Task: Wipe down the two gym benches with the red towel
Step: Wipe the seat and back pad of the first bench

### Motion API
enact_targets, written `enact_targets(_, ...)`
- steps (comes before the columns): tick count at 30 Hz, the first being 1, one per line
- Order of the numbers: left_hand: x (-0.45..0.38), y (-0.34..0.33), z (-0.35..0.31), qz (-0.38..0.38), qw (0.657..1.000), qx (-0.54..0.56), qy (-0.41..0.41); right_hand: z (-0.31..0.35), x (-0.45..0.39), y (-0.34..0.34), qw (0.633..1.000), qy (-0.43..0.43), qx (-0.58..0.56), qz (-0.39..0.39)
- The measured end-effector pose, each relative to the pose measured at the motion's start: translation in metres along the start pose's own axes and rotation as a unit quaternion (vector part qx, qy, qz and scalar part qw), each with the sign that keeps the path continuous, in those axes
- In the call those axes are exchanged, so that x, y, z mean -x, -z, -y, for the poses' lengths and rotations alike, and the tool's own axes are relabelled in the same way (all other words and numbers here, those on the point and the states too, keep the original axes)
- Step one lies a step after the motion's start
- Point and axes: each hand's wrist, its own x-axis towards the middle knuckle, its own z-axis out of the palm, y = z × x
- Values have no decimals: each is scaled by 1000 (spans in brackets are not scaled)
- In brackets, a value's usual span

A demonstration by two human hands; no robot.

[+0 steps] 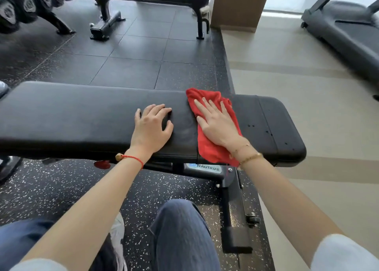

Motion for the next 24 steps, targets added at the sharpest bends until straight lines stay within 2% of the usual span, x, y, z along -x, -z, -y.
enact_targets(4,-1,3,-1,23,1000,-19,2,-17,47,3,1000,5,-2,-15)
enact_targets(8,-6,2,-7,32,999,-1,19,-64,52,13,995,-102,12,-20)
enact_targets(12,-7,-8,-28,13,998,24,47,-79,7,21,982,-188,15,14)
enact_targets(15,-8,-18,-46,6,999,19,37,-57,-14,17,989,-145,13,26)
enact_targets(19,-9,-26,-54,14,1000,-10,18,-40,21,11,997,-71,-8,7)
enact_targets(21,-8,-27,-52,16,1000,-25,9,-45,49,9,997,-70,-6,-18)
enact_targets(24,-8,-28,-50,15,1000,-25,5,-64,82,10,990,-127,13,-57)
